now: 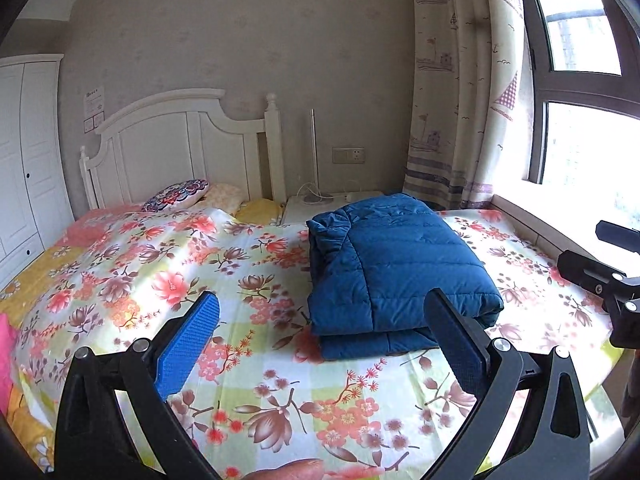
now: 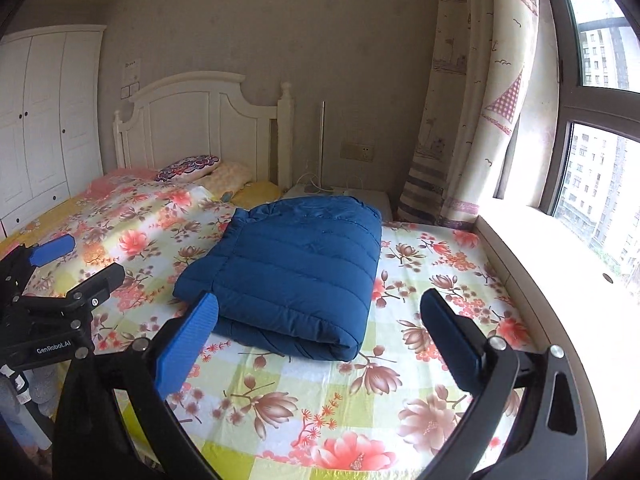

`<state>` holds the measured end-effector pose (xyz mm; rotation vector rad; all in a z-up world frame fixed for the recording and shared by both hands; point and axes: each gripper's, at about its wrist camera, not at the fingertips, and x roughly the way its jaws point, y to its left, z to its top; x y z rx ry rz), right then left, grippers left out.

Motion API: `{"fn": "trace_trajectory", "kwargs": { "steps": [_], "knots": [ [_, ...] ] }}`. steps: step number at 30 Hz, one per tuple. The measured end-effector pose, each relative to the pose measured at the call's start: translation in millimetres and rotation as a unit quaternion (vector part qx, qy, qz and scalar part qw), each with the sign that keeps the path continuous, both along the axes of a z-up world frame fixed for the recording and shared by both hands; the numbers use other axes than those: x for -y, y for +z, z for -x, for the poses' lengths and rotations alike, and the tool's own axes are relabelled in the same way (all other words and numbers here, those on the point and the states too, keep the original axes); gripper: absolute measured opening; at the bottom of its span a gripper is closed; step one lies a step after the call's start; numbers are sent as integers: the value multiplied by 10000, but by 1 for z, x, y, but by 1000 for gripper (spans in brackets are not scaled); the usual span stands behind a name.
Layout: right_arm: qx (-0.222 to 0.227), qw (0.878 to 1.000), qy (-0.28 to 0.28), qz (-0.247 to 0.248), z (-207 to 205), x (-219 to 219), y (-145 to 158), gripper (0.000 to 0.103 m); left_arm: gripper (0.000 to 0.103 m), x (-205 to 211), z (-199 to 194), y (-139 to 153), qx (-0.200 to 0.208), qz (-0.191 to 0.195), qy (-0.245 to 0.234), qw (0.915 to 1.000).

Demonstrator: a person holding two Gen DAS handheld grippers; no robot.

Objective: Fold large clothes

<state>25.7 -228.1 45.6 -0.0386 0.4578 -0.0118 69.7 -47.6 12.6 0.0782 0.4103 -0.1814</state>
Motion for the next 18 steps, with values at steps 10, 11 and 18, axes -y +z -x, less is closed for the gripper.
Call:
{"fn": "trace_trajectory", "kwargs": {
  "steps": [10,11,18],
  "knots": [
    [-12,10000,24,23,-2,1,-1,100,99,-3,1,-6,-109,-7,44,9999],
    [-17,10000,23,18,-2,1,-2,100,99,-3,1,-6,-111,-16,44,9999],
    [-45,10000,32,-3,-1,2,-5,100,99,-1,2,-8,-100,-61,16,9999]
  ]
}}
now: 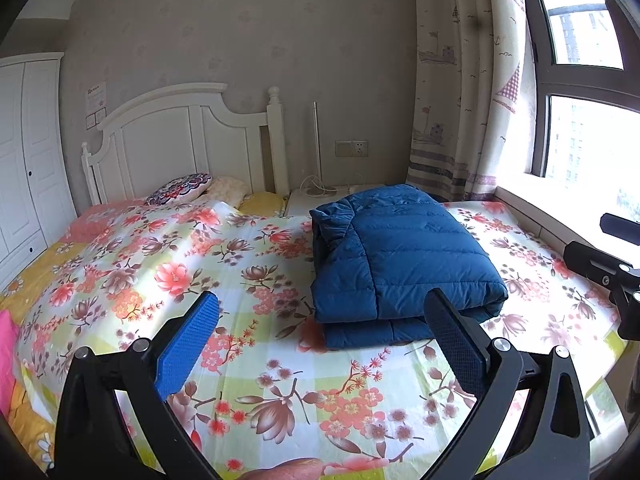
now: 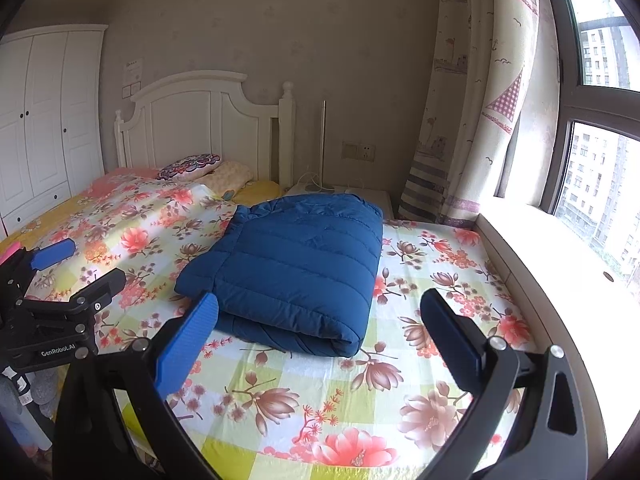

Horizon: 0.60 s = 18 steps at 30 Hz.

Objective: Fold large clothes

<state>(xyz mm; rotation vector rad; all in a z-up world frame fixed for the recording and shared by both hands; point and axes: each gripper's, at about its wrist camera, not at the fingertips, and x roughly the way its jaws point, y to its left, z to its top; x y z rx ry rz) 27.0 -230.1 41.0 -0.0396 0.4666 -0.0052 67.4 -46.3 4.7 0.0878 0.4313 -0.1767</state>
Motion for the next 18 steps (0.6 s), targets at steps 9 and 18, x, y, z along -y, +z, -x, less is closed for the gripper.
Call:
{"fn": "trace_trajectory", "kwargs": {
  "steps": [9,18],
  "knots": [
    [-40,10000,-6,3,-2,1,-4,100,99,0,1,-2,-2,-5,11,10000],
    [13,10000,19,21,0,-1,-2,100,99,0,3,-2,41,-19,-2,10000]
  ]
}}
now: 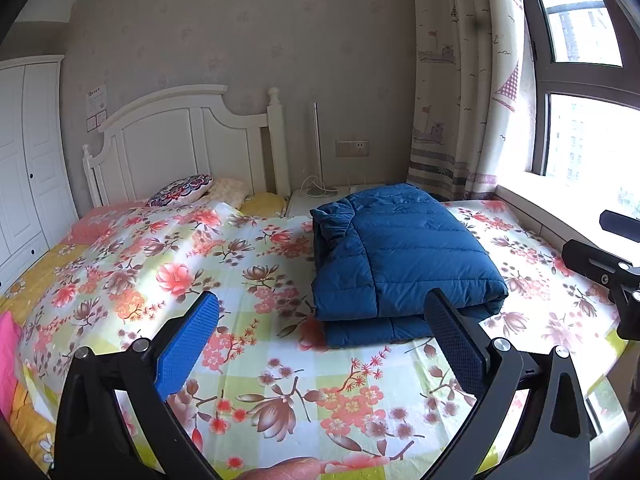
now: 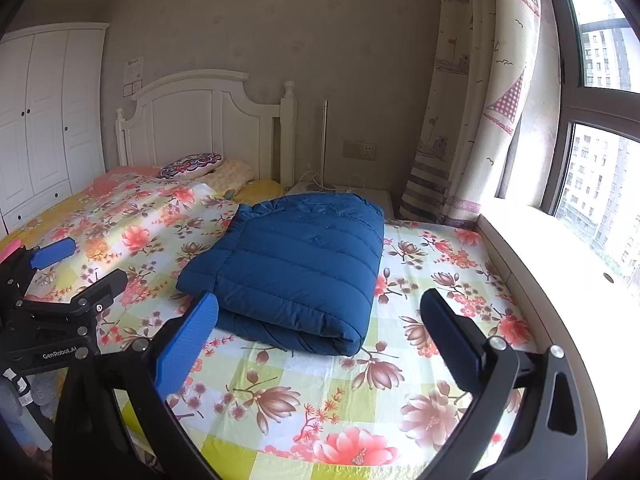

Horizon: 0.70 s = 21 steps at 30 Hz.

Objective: Fold large clothes

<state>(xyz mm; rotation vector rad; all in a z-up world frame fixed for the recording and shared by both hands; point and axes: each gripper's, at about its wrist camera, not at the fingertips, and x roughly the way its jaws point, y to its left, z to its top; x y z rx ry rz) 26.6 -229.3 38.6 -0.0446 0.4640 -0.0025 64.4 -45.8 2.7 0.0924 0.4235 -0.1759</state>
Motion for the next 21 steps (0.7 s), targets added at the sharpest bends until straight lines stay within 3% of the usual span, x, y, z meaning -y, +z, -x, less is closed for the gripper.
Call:
{"fn": "trace_trajectory", "kwargs": {
  "steps": [21],
  "knots": [
    [-12,10000,13,2,1,-1,-2,100,99,2,5,3,99,-93,50,9999]
  ]
}}
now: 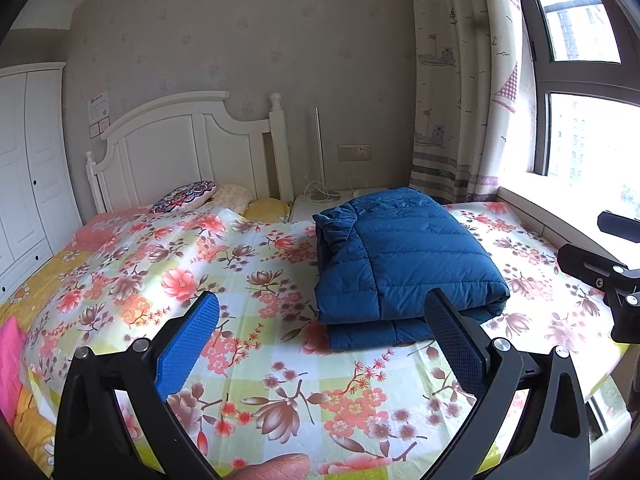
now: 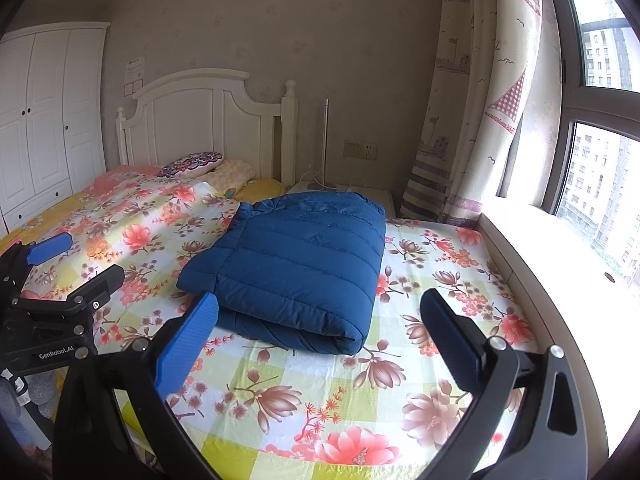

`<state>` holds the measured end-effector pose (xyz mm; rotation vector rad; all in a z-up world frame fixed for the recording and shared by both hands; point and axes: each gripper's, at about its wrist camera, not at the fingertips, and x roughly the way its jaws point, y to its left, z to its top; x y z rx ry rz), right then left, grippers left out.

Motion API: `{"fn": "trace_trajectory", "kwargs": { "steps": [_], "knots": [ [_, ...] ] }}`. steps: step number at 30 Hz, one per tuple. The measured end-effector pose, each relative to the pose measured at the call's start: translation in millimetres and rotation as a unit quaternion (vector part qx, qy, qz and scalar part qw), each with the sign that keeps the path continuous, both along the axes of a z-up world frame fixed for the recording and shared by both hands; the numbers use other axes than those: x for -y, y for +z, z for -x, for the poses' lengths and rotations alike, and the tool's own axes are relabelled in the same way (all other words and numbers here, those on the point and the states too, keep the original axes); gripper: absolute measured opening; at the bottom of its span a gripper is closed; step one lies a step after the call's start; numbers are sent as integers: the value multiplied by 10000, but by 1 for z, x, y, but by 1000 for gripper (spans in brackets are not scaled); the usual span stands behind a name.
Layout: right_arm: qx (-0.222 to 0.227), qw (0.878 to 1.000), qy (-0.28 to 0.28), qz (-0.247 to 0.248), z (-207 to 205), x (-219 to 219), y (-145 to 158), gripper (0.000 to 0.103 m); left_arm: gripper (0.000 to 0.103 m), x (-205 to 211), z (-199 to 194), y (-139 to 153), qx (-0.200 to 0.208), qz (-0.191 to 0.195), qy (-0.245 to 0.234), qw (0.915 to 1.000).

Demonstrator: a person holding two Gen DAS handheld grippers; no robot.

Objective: Fold large clothes

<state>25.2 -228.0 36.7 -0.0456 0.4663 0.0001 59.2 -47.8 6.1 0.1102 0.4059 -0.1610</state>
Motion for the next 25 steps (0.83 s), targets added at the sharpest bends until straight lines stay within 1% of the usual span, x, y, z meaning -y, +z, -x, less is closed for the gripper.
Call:
{"fn": "trace_trajectory", "kwargs": {
  "steps": [10,13,15,17,20,23,25],
  "knots": [
    [-25,10000,13,-4,-2,-1,-3,100,99,3,4,0,156,-84,104,9998],
    [-69,10000,20,-6,-3,0,-7,100,99,2,2,-4,148,-19,148,9998],
    [-103,9999,28,-9,-5,0,-9,100,99,0,1,-7,192,11,288,9994],
    [-148,9999,21,-7,-6,1,-12,100,99,-2,-4,-11,84,13,271,9996],
    [-232,9997,-11,-2,-10,4,-18,100,99,-6,-15,-19,-214,78,298,9993],
    [-452,9990,-56,28,-17,8,-34,100,99,-12,-29,-32,-564,126,345,9977],
    [-699,9975,-68,11,-26,11,-52,100,99,-16,-42,-46,-774,93,440,9960]
  ]
}}
